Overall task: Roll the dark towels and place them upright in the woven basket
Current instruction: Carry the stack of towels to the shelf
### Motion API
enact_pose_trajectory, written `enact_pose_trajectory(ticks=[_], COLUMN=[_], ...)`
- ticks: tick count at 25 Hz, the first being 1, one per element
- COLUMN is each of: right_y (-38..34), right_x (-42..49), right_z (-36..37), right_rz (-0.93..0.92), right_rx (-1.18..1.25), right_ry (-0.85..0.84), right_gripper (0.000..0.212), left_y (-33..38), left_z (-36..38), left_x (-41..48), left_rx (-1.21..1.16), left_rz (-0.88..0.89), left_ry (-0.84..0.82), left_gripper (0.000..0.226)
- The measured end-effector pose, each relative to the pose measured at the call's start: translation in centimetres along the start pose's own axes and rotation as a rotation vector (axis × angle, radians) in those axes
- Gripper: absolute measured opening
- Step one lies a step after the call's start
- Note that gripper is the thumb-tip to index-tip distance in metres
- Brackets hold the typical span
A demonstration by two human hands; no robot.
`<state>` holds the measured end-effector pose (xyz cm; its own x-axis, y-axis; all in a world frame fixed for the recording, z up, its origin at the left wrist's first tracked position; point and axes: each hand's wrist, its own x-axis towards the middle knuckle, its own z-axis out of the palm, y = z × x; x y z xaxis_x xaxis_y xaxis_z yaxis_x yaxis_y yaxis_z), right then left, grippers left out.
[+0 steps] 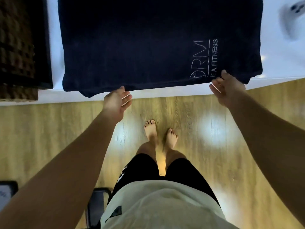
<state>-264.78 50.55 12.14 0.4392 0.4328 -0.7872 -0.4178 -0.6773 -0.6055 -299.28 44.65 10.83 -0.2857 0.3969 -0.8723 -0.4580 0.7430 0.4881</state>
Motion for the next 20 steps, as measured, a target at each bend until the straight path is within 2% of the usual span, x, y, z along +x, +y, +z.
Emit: enact_pose_trajectory(ticks=[2, 4, 11, 14, 16, 20], right_y=[0.4, 0.1, -1.4, -2.1, -3.1, -5.5], right_x=[-0.3, -0.2, 0.6, 0.2, 0.5, 0.2], right_z=[1.2, 1.5, 0.1, -0.2, -0.5, -1.4], right_rz=[0.128, 0.194, 0.17, 0.199, 0.174, 0.083], right_rx=[0.097, 0.133, 0.131, 0.212, 0.24, 0.384], right_ry=[0.017, 0.033, 0.029, -0.063, -0.082, -0.08], right_gripper=[0.022, 0.015, 0.006, 0.014, 0.025, 0.02], left_y=[0.8, 1.4, 3.9, 5.6, 6.4, 7.0], left_z=[1.3, 2.3, 2.1, 0.0, -1.7, -4.1], left_x=[-0.1, -0.2, -0.3, 1.1, 1.8, 1.6], left_rx=[-0.205, -0.289, -0.526, -0.629, -0.592, -0.743], left_rz=[-0.05, -0.068, -0.015, 0.015, 0.063, 0.222], left_ry=[-0.033, -0.014, 0.239, 0.23, 0.25, 0.208], left_gripper=[0.014, 0.026, 0.022, 0.024, 0.024, 0.022])
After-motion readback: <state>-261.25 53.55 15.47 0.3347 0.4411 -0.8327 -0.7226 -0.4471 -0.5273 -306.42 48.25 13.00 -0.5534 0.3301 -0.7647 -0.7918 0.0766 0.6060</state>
